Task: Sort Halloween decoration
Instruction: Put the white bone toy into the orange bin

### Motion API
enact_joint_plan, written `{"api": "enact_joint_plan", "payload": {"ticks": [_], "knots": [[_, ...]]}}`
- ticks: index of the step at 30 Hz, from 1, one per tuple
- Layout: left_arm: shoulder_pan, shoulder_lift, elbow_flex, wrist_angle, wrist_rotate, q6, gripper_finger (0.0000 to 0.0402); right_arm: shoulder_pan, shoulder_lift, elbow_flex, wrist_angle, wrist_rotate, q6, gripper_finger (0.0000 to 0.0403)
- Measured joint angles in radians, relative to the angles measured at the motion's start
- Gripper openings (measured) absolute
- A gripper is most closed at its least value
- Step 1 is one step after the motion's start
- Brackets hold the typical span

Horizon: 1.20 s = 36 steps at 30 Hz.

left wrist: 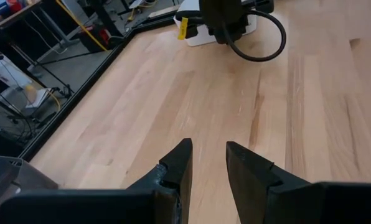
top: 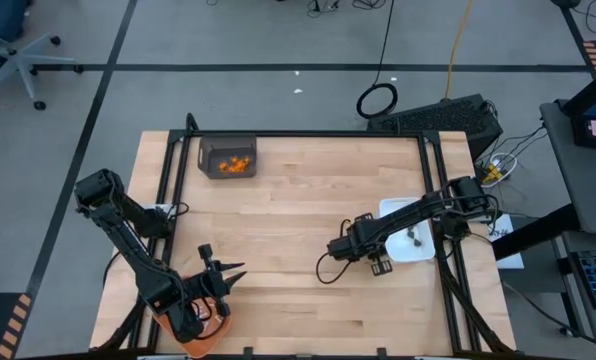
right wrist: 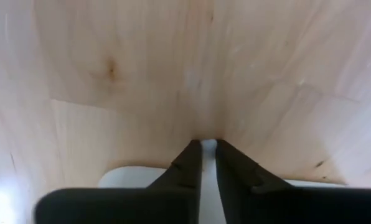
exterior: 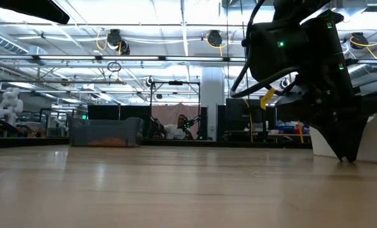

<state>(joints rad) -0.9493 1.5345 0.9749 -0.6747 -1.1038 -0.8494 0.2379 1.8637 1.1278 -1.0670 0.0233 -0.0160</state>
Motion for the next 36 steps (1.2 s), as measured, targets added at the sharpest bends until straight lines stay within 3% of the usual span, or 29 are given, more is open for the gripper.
{"api": "enact_joint_plan", "payload": {"ticks": [4, 10, 18, 28, 36], "knots": [[0.000, 0.000, 0.000, 0.000, 0.000, 0.000, 0.0097, 0.000, -0.001, 0.000, 0.027, 0.000, -0.004, 0.0006], [0.000, 0.000, 0.000, 0.000, 0.000, 0.001, 0.0097, 0.000, 0.000, 0.029, 0.056, -0.004, 0.042, 0.0006], [0.000, 0.000, 0.000, -0.008, 0.000, 0.001, 0.0097, 0.008, 0.001, 0.161, 0.181, -0.090, 0.136, 0.0002], [0.000, 0.000, 0.000, -0.007, 0.000, -0.006, 0.0097, 0.019, 0.013, 0.184, 0.686, -0.110, 0.241, 0.0002], [0.002, 0.002, 0.000, 0.016, 0.000, 0.026, 0.0097, 0.039, 0.104, 0.142, 1.152, -0.109, 0.324, 0.0002]]}}
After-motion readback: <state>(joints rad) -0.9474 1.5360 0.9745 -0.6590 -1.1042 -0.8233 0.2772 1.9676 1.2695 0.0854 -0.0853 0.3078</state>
